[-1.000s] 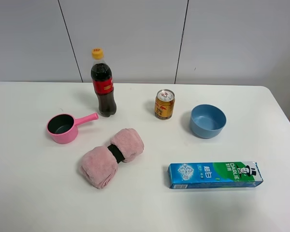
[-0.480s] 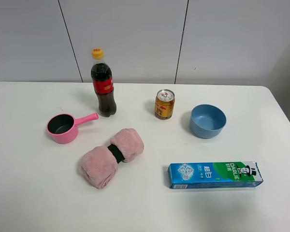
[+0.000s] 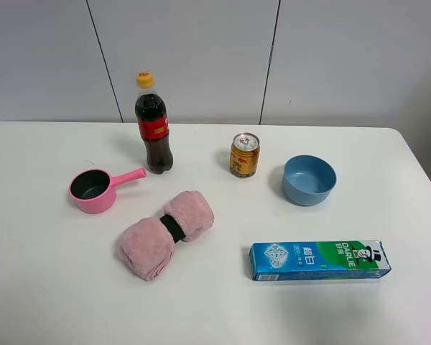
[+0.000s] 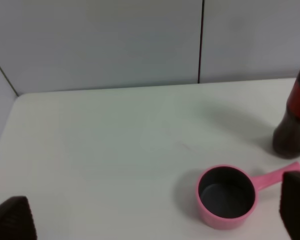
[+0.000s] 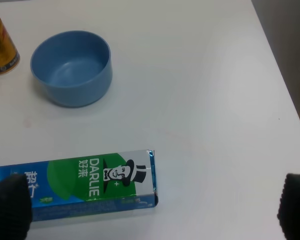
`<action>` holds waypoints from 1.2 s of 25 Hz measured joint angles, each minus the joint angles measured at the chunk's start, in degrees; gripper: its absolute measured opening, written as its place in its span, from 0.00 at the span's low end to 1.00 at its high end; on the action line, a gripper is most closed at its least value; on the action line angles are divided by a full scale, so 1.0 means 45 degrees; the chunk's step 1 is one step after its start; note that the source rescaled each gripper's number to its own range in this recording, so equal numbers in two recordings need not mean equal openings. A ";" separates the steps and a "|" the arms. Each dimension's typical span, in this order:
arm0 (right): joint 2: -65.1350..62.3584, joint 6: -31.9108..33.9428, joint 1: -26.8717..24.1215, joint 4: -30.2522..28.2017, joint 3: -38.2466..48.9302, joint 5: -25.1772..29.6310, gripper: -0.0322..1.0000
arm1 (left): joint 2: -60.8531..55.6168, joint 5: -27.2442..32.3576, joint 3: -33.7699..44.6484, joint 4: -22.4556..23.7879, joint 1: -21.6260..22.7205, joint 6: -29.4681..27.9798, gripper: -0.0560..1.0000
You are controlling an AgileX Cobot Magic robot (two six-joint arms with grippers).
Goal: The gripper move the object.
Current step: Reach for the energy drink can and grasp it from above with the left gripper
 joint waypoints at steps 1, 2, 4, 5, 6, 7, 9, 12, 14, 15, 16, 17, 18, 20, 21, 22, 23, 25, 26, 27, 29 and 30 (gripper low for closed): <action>0.0000 0.0000 0.0000 0.0000 0.0000 0.0000 1.00 | 0.0329 0.0000 -0.0135 0.0000 -0.0265 0.0000 1.00; 0.0000 0.0000 0.0000 0.0000 0.0000 0.0000 1.00 | 0.0594 0.0000 -0.0261 0.0000 -0.0554 0.0000 1.00; 0.0000 0.0000 0.0000 0.0000 0.0000 0.0000 1.00 | 0.1199 -0.0056 -0.0448 0.0000 -0.1443 0.0011 1.00; 0.0000 0.0000 0.0000 0.0000 0.0000 0.0000 1.00 | 0.1512 -0.0129 -0.0552 0.0060 -0.1878 0.0011 1.00; 0.0000 0.0000 0.0000 0.0000 0.0000 0.0000 1.00 | 0.1786 -0.0195 -0.0672 0.0116 -0.2432 0.0011 1.00; 0.0000 0.0000 0.0000 0.0000 0.0000 0.0000 1.00 | 0.2133 -0.0280 -0.0784 0.0181 -0.3002 0.0011 1.00; 0.0000 0.0000 0.0000 0.0000 0.0000 0.0000 1.00 | 0.2879 -0.0396 -0.1148 0.0195 -0.4064 0.0011 1.00; 0.0000 0.0000 0.0000 0.0000 0.0000 0.0000 1.00 | 0.4227 -0.0409 -0.1945 0.0207 -0.5666 0.0002 1.00; 0.0000 0.0000 0.0000 0.0000 0.0000 0.0000 1.00 | 0.5135 -0.0434 -0.2608 0.0207 -0.6702 -0.0053 1.00; 0.0000 0.0000 0.0000 0.0000 0.0000 0.0000 1.00 | 0.5626 -0.0462 -0.2994 0.0207 -0.7171 -0.0080 1.00; 0.0000 0.0000 0.0000 0.0000 0.0000 0.0000 1.00 | 0.6108 -0.0492 -0.3374 0.0207 -0.7535 -0.0092 1.00; 0.0000 0.0000 0.0000 0.0000 0.0000 0.0000 1.00 | 0.6502 -0.0564 -0.3668 0.0207 -0.7925 -0.0097 1.00; 0.0000 0.0000 0.0000 0.0000 0.0000 0.0000 1.00 | 0.6951 -0.0657 -0.3989 0.0207 -0.8255 -0.0097 1.00; 0.0000 0.0000 0.0000 0.0000 0.0000 0.0000 1.00 | 0.7716 -0.0962 -0.4414 0.0193 -0.8717 -0.0097 1.00; 0.0000 0.0000 0.0000 0.0000 0.0000 0.0000 1.00 | 0.8077 -0.1176 -0.4494 0.0193 -0.8894 -0.0097 1.00; 0.0000 0.0000 0.0000 0.0000 0.0000 0.0000 1.00 | 0.8430 -0.1384 -0.4534 0.0193 -0.9042 -0.0097 1.00; 0.0000 0.0000 0.0000 0.0000 0.0000 0.0000 1.00 | 0.8769 -0.1666 -0.4534 0.0182 -0.9140 -0.0097 1.00; 0.0000 0.0000 0.0000 0.0000 0.0000 0.0000 1.00 | 0.9371 -0.2263 -0.4534 0.0182 -0.9335 -0.0097 1.00; 0.0000 0.0000 0.0000 0.0000 0.0000 0.0000 1.00 | 0.9684 -0.2638 -0.4534 0.0169 -0.9415 -0.0097 1.00; 0.0000 0.0000 0.0000 0.0000 0.0000 0.0000 1.00 | 0.9930 -0.3028 -0.4534 0.0156 -0.9448 -0.0097 1.00; 0.0000 0.0000 0.0000 0.0000 0.0000 0.0000 1.00 | 1.0497 -0.3720 -0.4534 0.0034 -0.9490 -0.0172 1.00; 0.0000 0.0000 0.0000 0.0000 0.0000 0.0000 1.00 | 1.0770 -0.4057 -0.4534 -0.0053 -0.9483 -0.0215 1.00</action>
